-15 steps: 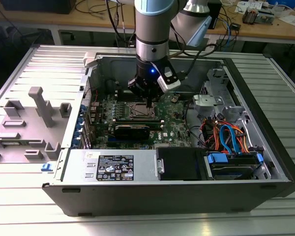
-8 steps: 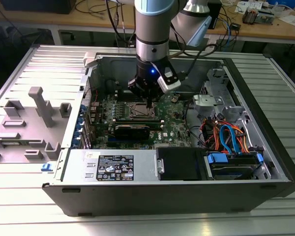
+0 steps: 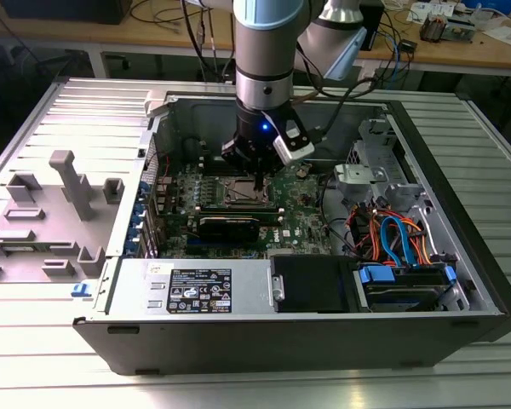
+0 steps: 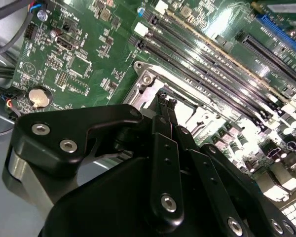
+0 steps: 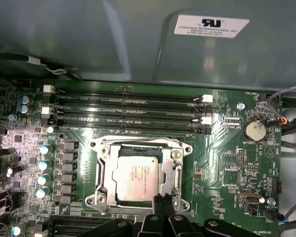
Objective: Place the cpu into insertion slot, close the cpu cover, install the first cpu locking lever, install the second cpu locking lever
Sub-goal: 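Install the second cpu locking lever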
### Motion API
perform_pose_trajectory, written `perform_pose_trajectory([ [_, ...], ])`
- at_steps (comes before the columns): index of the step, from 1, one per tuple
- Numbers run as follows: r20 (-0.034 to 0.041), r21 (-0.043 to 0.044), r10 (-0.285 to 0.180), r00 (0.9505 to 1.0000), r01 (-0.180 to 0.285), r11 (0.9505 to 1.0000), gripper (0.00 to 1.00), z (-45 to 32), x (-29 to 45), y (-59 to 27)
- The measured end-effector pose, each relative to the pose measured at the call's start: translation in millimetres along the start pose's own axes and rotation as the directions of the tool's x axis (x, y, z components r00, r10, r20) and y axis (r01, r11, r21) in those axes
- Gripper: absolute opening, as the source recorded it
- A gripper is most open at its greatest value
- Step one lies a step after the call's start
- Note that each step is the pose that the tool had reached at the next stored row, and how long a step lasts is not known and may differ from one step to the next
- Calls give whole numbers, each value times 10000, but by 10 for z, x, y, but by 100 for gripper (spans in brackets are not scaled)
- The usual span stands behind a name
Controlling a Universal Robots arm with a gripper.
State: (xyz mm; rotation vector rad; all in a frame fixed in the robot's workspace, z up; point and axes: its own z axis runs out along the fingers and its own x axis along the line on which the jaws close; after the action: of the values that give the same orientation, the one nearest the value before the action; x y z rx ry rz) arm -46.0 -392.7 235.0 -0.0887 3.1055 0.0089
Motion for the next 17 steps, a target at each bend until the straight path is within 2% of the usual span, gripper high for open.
perform_pose_trajectory([
  [7,-17,-3,1,10000,-1,10000,11,-101,-5,-5],
  [8,-39,-5,3,10000,-3,10000,11,-104,-5,-12],
  [9,-92,-8,8,10000,-8,10000,11,-106,-4,-25],
  [10,-154,-10,12,9999,-13,10000,11,-106,-4,-41],
  [11,-246,-14,19,9997,-20,10000,11,-107,-3,-68],
  [12,-286,-17,23,9996,-24,10000,11,-107,-2,-78],
  [15,-291,-19,25,9996,-25,10000,11,-107,-2,-79],
  [17,-289,-56,24,9996,-26,10000,11,-107,-2,-80],
])
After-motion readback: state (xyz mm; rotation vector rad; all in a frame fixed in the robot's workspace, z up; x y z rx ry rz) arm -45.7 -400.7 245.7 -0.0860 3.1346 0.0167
